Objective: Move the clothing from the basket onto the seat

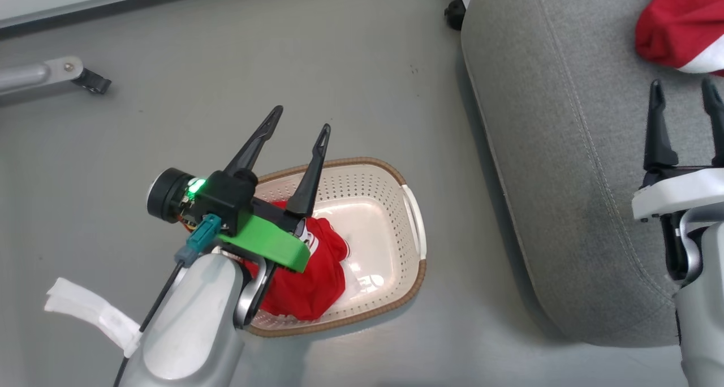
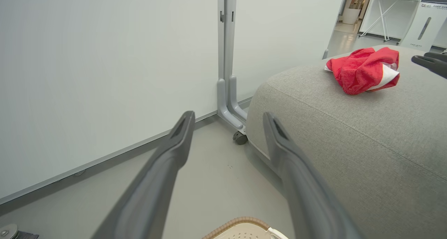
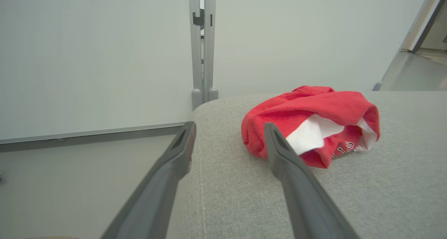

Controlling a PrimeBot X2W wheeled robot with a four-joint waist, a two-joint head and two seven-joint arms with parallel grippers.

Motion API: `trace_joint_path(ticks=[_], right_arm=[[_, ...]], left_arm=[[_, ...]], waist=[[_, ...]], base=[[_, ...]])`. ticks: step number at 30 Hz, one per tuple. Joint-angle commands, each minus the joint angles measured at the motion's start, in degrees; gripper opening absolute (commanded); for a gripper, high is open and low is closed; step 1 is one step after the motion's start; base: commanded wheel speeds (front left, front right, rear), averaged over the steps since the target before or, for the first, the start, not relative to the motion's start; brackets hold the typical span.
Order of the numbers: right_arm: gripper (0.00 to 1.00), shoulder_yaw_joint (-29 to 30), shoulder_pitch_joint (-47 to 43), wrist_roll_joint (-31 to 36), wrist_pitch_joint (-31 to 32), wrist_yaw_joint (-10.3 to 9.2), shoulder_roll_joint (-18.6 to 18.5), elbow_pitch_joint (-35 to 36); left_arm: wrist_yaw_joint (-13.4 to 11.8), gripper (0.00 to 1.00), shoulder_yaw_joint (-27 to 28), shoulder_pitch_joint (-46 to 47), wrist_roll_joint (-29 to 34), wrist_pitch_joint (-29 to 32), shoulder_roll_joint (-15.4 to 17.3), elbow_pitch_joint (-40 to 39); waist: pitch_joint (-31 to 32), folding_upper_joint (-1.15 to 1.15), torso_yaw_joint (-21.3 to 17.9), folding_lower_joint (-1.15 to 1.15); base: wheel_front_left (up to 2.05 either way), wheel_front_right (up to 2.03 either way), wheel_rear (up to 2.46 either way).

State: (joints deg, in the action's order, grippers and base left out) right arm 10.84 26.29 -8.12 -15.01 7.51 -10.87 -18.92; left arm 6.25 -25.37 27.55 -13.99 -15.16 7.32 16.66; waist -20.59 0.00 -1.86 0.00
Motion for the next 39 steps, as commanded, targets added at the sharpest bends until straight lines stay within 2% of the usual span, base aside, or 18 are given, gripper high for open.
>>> trace_joint_path(ticks=[1, 11, 25, 39], right_arm=[[1.0, -0.9, -1.5, -0.5, -0.3, -0.04, 0.4, 0.9], [1.0, -6.7, -5.7, -0.2, -0.3, -0.04, 4.3, 5.5], [1.0, -9.5, -12.0, 1.0, -0.3, -0.04, 7.2, 9.2], [1.0, -9.3, -20.7, 0.7, -0.3, -0.04, 7.9, 13.5]], left_arm=[[-0.2, 1.0, 1.4, -1.6, -0.1, 0.0, -0.2, -0.4], [-0.2, 1.0, 9.8, -7.9, 1.3, 0.0, -1.1, -2.0], [-0.3, 1.0, 18.9, -14.8, 3.1, 0.0, -2.7, -4.7], [0.3, 1.0, 22.1, -19.8, 4.6, 0.0, -3.7, -4.9]], waist=[[3.0, 0.0, 2.9, 0.0], [7.6, 0.0, 6.1, 0.0], [12.4, 0.0, 8.0, 0.0], [16.1, 0.0, 8.6, 0.0]], base=[[0.0, 0.0, 0.0], [0.0, 0.0, 0.0], [0.0, 0.0, 0.0], [0.0, 0.0, 0.0]])
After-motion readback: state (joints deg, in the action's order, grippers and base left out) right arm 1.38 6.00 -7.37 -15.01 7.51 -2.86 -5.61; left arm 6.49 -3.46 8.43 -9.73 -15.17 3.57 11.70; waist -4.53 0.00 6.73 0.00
